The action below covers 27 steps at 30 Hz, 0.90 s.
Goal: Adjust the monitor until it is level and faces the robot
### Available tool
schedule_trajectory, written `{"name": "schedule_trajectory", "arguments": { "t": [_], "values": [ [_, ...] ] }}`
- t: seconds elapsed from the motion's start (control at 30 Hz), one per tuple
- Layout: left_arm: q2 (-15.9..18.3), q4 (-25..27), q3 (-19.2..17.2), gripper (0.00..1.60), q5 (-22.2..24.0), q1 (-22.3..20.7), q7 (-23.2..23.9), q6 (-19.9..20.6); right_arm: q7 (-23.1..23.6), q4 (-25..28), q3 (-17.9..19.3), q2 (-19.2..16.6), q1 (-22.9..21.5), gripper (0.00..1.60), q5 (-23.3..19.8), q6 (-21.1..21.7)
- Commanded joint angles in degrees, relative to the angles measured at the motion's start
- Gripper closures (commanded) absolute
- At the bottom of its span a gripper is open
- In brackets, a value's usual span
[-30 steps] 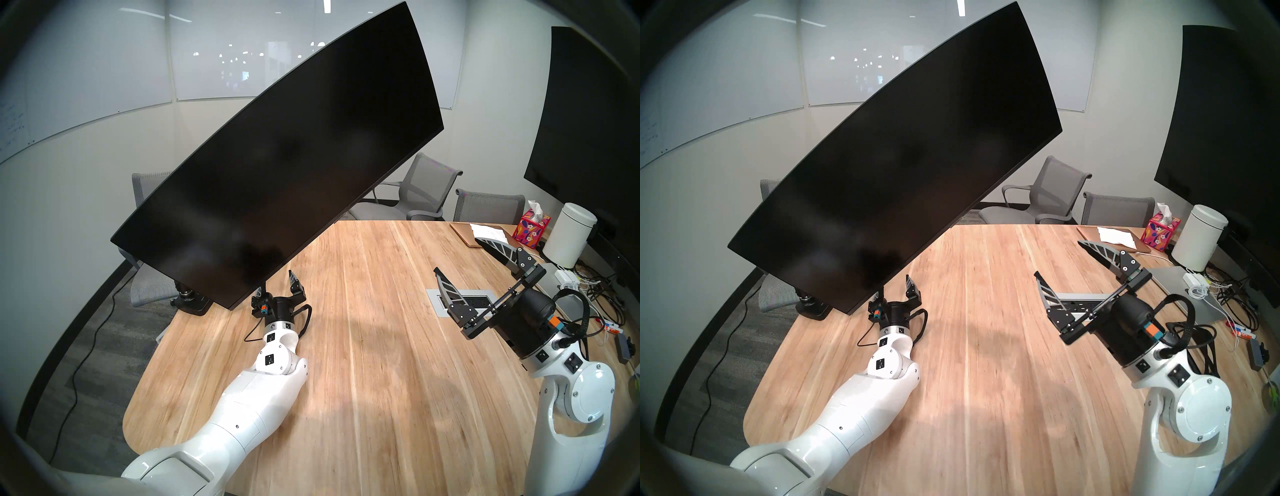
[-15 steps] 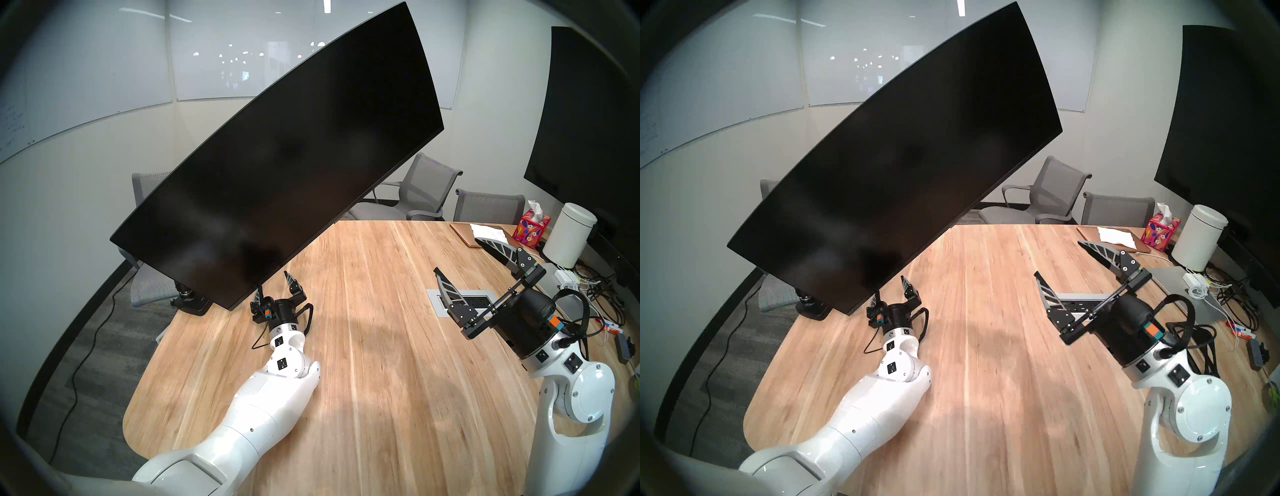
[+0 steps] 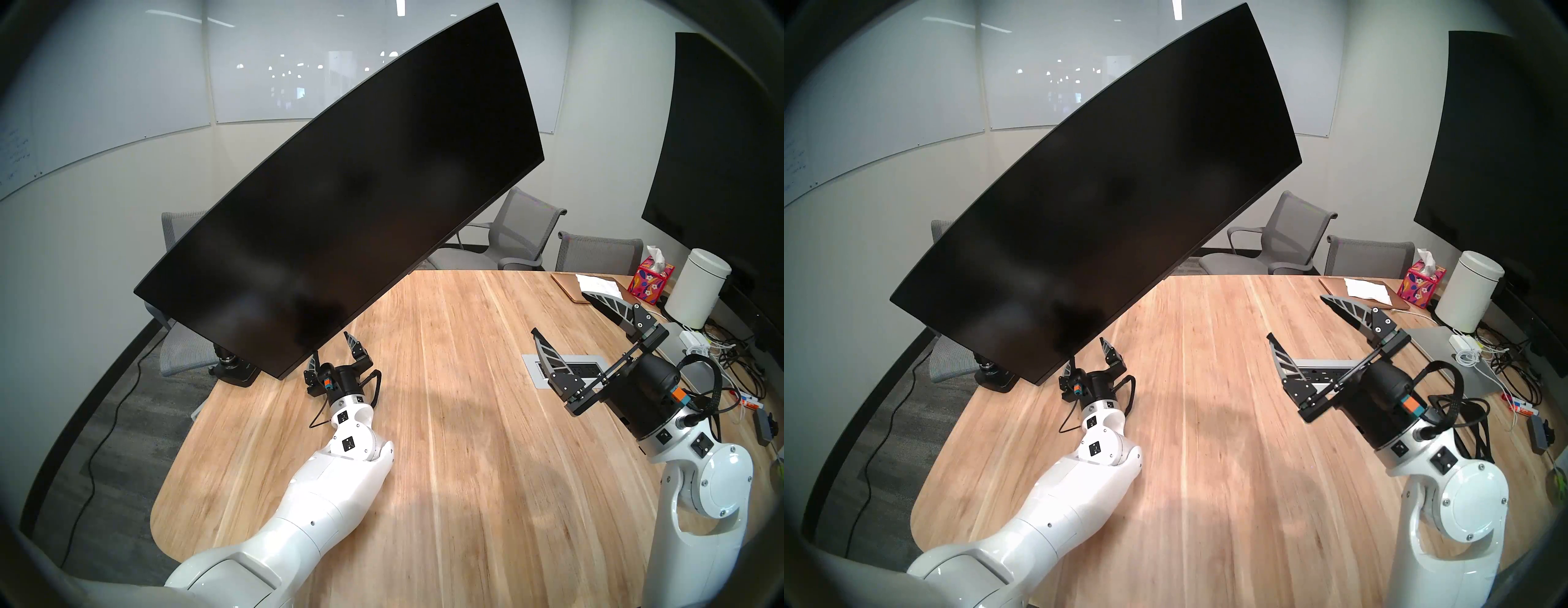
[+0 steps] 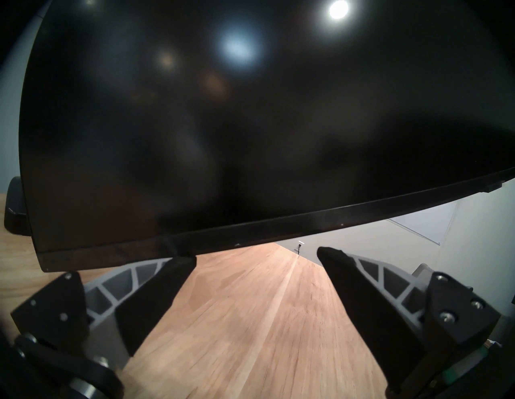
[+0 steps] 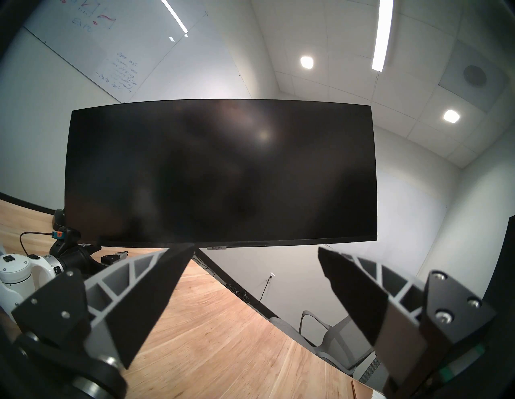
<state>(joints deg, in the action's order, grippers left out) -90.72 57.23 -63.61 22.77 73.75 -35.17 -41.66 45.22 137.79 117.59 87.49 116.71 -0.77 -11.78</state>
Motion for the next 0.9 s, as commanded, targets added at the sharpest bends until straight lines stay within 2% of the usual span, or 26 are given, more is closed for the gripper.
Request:
{"name": "schedule_trajectory", "arguments": {
  "t": [0.0, 0.87],
  "values": [
    [4.14, -6.02, -0.23, 0.00, -2.66, 3.85, -0.40, -2.11, 0.05, 0.73, -0.04, -0.10, -0.21, 0.00, -0.15, -0.15],
    [5.28, -7.43, 0.93, 0.00, -10.16, 0.65, -6.42, -3.92, 0.06, 0.77, -0.04, -0.11, -0.21, 0.00, -0.15, -0.15]
  ]
}}
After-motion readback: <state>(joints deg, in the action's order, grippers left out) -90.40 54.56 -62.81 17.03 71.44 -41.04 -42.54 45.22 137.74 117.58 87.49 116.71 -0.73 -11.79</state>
